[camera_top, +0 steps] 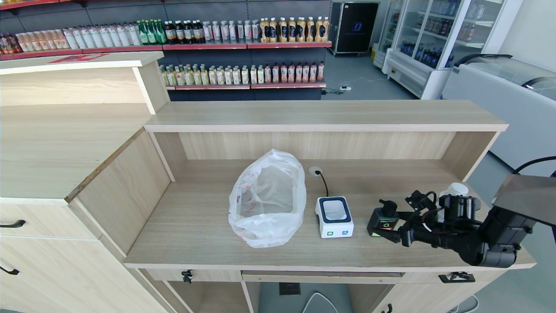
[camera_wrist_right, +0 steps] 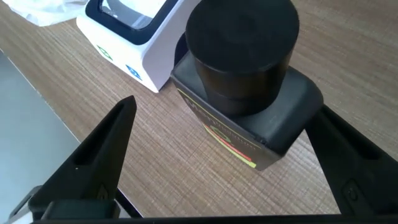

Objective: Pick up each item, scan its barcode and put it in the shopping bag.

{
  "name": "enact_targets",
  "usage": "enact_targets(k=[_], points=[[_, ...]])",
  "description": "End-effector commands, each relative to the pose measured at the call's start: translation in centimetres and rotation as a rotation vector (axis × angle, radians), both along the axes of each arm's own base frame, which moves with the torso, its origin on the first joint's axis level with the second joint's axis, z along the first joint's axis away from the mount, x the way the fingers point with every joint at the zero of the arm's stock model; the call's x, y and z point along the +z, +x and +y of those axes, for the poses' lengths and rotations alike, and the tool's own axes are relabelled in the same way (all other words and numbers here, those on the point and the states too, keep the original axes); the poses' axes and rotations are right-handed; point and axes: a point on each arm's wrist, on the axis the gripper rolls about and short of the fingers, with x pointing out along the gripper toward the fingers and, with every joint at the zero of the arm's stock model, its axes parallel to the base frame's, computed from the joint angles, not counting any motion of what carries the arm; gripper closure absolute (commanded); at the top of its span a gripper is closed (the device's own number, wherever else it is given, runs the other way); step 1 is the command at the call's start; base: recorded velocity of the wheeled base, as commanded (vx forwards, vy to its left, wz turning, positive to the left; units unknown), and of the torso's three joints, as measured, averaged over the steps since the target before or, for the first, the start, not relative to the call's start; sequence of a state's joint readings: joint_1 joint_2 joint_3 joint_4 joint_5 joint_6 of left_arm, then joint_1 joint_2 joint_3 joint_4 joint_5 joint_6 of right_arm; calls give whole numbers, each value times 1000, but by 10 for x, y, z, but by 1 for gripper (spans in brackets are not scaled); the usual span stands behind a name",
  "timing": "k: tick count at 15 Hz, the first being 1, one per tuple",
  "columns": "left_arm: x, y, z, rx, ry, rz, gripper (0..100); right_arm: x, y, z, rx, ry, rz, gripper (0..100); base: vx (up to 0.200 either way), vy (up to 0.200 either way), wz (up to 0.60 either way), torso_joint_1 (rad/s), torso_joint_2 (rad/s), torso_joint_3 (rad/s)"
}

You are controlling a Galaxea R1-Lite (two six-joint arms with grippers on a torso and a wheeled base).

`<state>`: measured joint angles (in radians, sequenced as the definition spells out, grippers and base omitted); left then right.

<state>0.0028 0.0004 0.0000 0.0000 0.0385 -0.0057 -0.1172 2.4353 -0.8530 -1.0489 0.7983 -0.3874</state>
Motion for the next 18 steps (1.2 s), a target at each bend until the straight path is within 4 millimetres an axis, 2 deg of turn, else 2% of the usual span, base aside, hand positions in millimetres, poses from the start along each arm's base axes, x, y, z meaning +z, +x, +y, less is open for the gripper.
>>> enact_targets(k=[1,8,9,14,17,18], points=[[0,0,0,2,0,0,0,-6,2,1,15,7,7,0,0,0,0,0,0,0],[0,0,0,0,0,0,0,-13,7,4,50,21,1,0,0,0,0,0,0,0],[0,0,0,0,0,0,0,-13,7,4,51,19,-2,100,0,0,0,0,0,0],[0,0,0,0,0,0,0,-10,10,0,61,-28,-60,100,0,0,0,0,0,0],[0,0,0,0,0,0,0,-2,12,-3,93,-118,-163,100,0,0,0,0,0,0],[0,0,0,0,0,0,0,17,11,-5,108,-166,-240,100,0,0,0,0,0,0]])
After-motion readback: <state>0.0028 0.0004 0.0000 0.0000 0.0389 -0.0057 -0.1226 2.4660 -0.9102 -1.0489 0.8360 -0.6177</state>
